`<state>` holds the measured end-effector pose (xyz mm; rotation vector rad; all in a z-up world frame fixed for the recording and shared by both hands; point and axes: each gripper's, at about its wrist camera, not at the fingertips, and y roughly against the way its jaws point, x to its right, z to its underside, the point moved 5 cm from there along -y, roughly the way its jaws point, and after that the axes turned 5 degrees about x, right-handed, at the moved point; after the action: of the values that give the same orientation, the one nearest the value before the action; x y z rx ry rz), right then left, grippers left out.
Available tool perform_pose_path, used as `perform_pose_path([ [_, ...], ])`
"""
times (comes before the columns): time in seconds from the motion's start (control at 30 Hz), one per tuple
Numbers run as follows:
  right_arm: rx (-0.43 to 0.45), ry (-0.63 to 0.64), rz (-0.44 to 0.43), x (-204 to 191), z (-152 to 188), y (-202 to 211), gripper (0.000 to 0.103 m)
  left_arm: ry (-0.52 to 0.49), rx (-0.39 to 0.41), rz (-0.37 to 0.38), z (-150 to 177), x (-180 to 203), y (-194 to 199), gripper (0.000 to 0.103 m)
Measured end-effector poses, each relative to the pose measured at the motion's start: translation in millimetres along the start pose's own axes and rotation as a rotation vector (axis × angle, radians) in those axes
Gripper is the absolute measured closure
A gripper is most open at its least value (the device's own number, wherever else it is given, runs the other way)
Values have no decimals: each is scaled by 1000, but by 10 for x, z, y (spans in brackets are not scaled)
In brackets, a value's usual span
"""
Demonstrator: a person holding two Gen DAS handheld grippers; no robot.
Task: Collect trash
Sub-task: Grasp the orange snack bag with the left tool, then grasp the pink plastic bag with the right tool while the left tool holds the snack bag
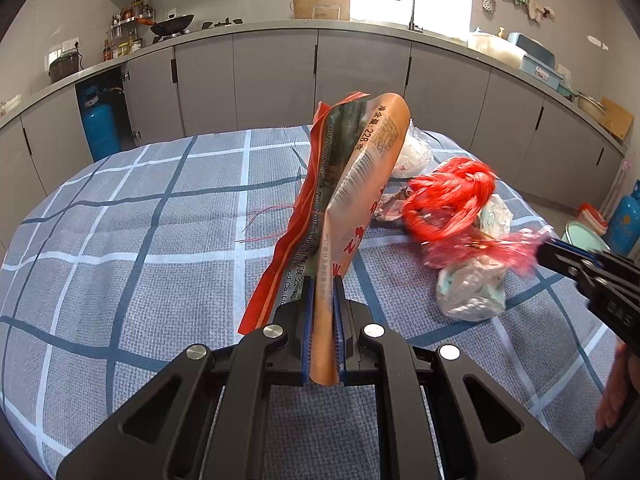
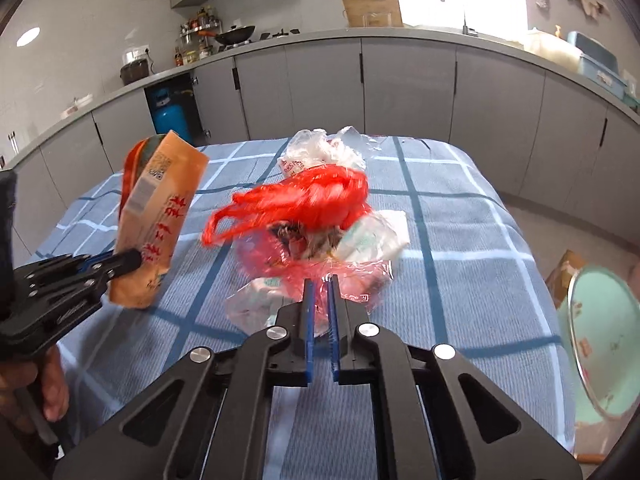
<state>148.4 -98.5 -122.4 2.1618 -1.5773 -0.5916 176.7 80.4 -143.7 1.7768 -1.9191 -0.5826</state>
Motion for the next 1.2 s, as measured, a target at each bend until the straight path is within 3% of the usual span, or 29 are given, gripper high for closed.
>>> perform_pose_path([
  [0.27, 48, -76, 15, 213, 187, 445, 98, -17, 17, -8, -29, 70, 91, 93],
  [0.77, 157, -155, 49, 514, 127, 876, 98, -91, 76, 0, -153, 465, 521, 93],
  [1.2, 209, -195, 91, 716, 161, 1155, 98, -129, 58, 68, -157, 835, 637, 93],
])
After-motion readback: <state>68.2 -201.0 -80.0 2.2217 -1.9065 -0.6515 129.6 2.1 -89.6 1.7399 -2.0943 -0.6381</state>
